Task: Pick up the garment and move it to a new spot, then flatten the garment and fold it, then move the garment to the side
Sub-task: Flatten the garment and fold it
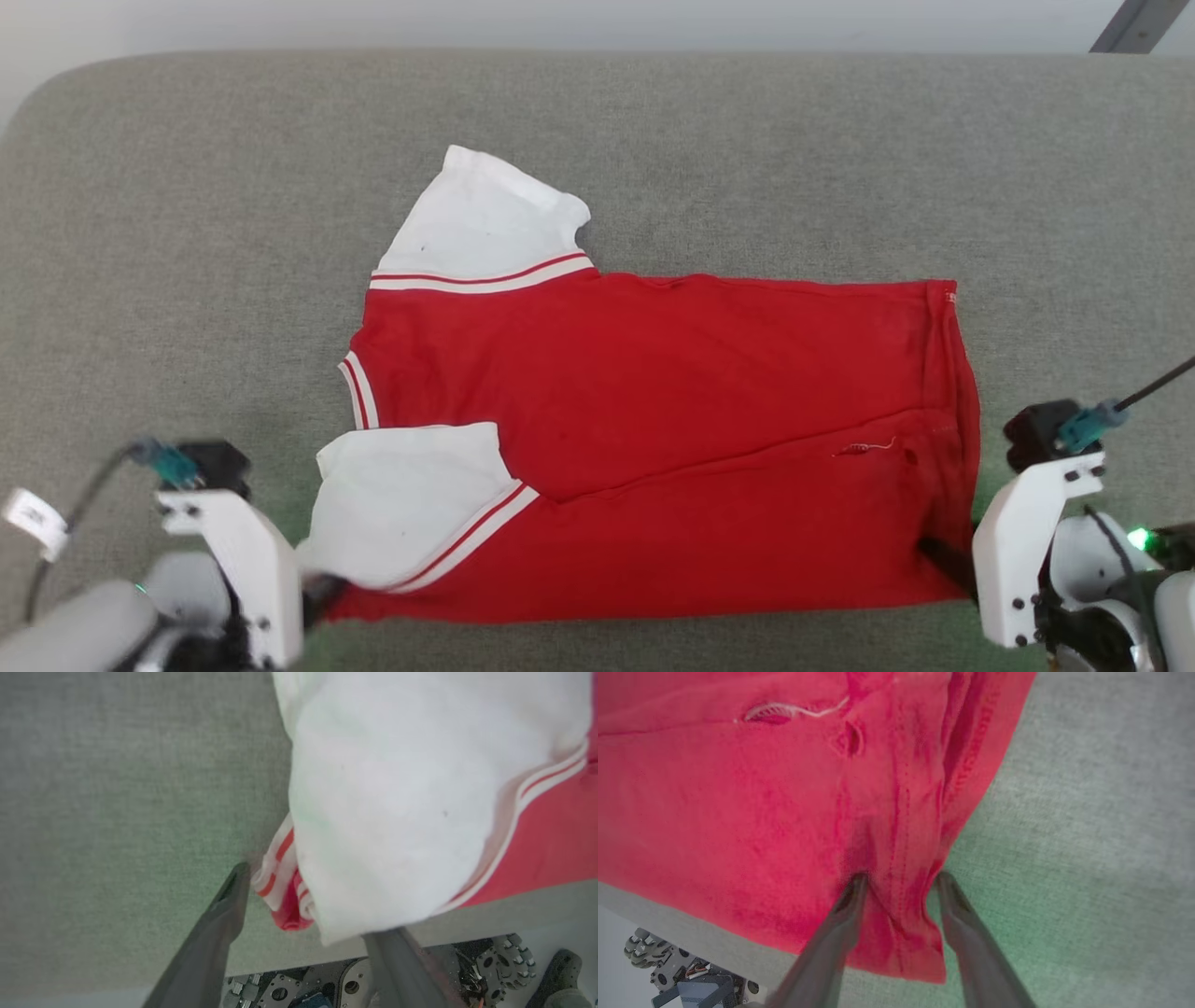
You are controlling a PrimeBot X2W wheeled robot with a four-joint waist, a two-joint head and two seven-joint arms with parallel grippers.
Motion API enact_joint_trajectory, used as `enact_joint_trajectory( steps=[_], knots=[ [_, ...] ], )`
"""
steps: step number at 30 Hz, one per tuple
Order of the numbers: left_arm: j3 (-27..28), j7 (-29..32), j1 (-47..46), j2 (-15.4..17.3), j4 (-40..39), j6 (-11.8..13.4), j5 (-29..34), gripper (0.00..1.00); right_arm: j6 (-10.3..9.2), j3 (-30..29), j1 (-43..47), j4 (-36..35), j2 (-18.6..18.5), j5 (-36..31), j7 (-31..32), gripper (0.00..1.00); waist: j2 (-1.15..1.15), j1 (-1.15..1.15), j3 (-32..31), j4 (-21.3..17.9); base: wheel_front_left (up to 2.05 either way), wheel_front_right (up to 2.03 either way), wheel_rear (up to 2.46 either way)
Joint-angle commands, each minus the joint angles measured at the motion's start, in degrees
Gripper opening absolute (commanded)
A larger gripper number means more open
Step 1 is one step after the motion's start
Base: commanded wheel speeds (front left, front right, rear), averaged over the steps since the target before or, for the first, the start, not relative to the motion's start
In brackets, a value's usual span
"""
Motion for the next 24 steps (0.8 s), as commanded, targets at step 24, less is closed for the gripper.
enact_joint_trajectory(
  steps=[24],
  knots=[
    [8.3,6.7,-24.4,8.7,2.9,-6.5,8.5,1.00,-0.05,-2.0,-10.2,-14.4,9.8,-7.7,-35.4,1.00,0.00,0.00,8.6,-12.3,0.00,0.00,0.00]
  ],
)
